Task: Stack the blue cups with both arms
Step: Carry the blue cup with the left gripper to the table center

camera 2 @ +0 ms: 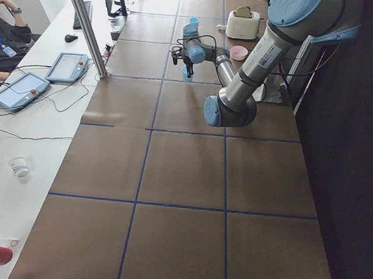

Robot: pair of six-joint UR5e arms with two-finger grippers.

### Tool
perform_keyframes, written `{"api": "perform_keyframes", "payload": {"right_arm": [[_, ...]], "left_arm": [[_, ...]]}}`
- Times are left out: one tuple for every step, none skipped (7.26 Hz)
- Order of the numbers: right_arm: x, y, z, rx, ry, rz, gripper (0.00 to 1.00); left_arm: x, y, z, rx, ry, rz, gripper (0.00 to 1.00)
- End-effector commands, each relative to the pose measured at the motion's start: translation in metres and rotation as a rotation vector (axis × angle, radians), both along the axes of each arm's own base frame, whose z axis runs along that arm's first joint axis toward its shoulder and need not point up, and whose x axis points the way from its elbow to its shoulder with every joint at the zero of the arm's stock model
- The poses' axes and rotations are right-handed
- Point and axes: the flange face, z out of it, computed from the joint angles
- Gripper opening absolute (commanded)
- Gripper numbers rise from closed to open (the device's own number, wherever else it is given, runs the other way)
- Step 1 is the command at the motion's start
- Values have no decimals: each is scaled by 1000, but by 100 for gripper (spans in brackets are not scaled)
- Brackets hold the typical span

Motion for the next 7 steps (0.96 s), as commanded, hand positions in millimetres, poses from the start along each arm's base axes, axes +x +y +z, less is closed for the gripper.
{"api": "perform_keyframes", "payload": {"right_arm": [[0,0,0,0,0,1,100],[0,0,0,0,0,1,100],[0,0,0,0,0,1,100],[0,0,0,-3,0,0,100],[0,-1,-1,0,0,0,100],[0,-2,-1,3,0,-1,100],[0,-2,-1,3,0,-1,100]], "left_arm": [[3,3,0,0,1,5,39],[3,3,4,0,-3,7,93],[3,4,4,-1,-3,8,100],[3,4,3,0,-1,8,100],[2,5,3,0,0,8,100],[-3,7,-6,8,16,5,100],[-25,13,-21,29,53,-1,100]]}}
